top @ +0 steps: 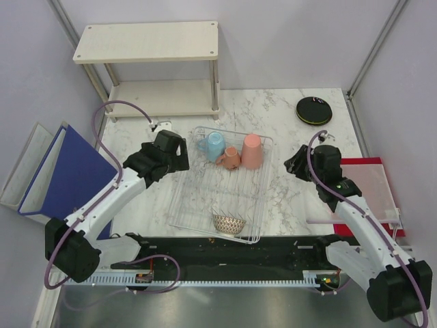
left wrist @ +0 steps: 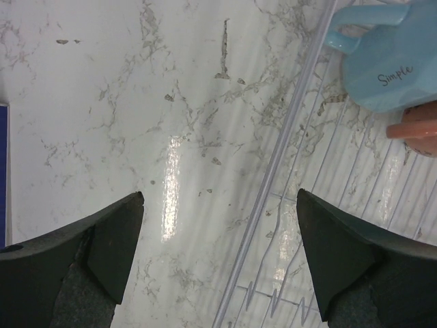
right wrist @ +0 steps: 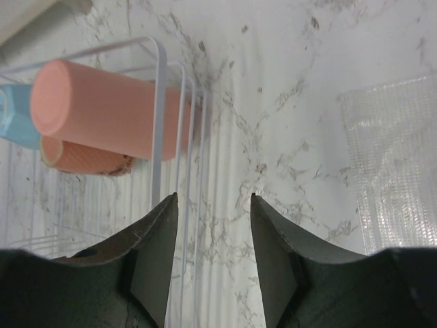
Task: Unload the mixed dishes from the dish rack
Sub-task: Adjust the dish rack at the center of the board.
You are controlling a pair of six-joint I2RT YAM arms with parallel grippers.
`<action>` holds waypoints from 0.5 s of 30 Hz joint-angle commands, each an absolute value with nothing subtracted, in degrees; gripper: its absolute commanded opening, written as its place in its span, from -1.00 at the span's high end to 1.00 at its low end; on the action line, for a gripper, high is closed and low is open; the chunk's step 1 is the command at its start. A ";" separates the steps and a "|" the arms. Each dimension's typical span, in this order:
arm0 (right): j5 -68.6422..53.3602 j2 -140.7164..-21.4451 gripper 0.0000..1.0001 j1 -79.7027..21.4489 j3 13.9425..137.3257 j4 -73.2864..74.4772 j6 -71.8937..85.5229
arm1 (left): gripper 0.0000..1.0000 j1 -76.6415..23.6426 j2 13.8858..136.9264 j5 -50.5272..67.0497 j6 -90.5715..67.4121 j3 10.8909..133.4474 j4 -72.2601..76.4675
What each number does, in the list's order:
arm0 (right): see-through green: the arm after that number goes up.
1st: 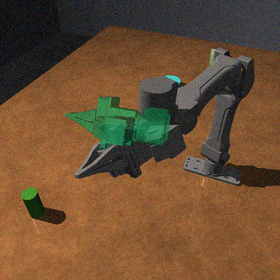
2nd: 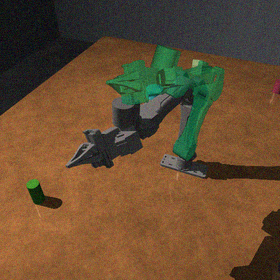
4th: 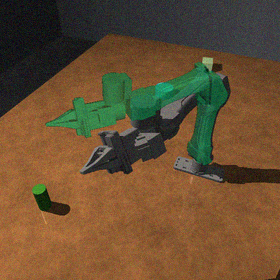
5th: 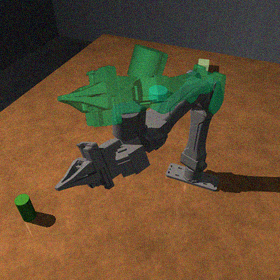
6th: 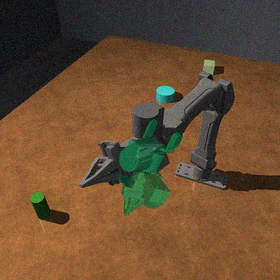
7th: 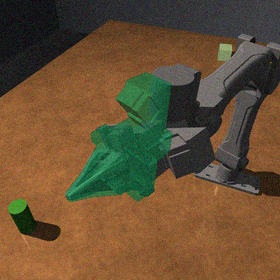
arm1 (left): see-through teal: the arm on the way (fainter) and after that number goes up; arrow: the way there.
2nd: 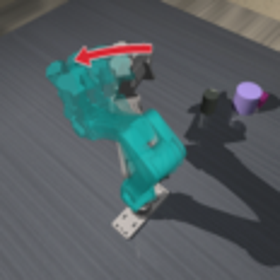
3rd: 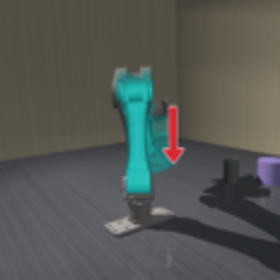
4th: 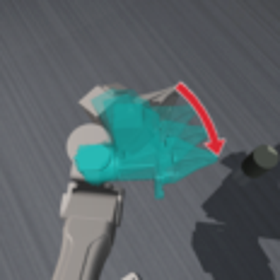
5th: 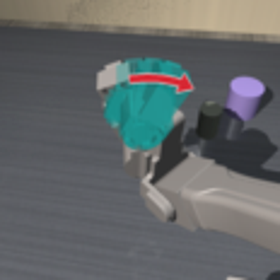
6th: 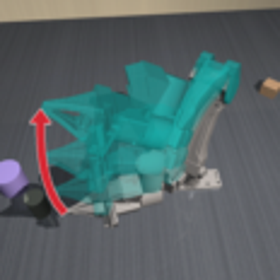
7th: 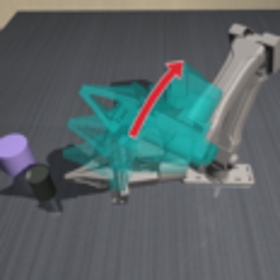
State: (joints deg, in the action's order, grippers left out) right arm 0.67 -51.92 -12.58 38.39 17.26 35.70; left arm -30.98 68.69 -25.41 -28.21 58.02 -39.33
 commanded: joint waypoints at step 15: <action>-2.55 -61.17 -0.08 -23.72 36.03 5.19 35.68 | -0.96 -28.48 71.72 -19.69 -30.41 55.72 -35.60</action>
State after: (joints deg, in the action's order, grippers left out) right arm -1.96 -59.42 -21.30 35.03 10.46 35.75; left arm -28.82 71.05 -20.86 -29.12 55.86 -38.39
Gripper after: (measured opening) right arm 0.536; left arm 0.982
